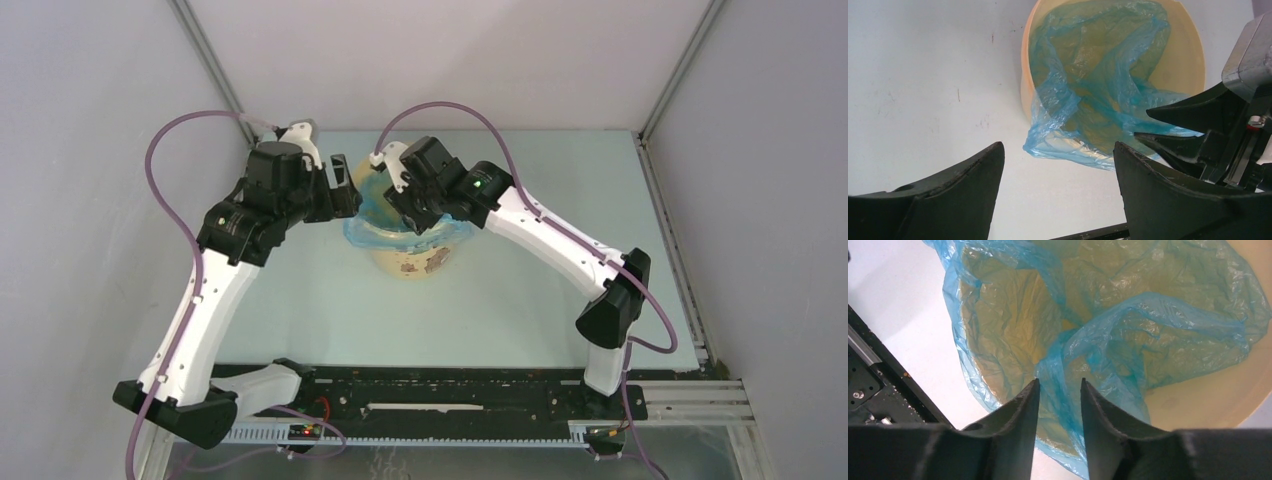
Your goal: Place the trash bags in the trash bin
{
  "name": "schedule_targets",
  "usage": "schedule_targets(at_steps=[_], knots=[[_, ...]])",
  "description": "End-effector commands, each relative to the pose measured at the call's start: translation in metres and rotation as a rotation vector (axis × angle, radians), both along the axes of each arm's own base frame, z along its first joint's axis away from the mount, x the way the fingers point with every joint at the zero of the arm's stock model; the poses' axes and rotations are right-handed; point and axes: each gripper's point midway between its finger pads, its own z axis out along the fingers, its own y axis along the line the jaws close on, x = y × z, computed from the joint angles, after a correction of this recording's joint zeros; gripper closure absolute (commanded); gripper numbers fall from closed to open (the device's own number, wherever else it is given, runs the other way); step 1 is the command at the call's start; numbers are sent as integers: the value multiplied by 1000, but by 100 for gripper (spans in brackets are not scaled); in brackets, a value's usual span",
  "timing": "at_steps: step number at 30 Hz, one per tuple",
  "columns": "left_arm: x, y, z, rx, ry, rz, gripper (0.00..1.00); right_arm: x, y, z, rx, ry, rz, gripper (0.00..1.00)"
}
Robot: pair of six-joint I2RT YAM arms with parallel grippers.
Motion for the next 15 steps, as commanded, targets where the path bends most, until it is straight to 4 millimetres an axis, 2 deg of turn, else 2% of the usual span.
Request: schedule_targets(at_steps=[1,4,8,11,15], knots=[[1,-3,7,-24,-32,-10,15,8,2,12,30,-26,-29,62],[2,-5,5,-26,-23,-24,14,8,0,30,65,-44,-51,81],[6,-12,5,-25,-27,-59,6,12,-13,54,161,-36,-115,99],[12,-11,3,6,-26,-63,6,10,-23,69,270,15,-154,100],[19,-12,2,65,-27,-76,14,7,-36,80,440,94,-181,100]])
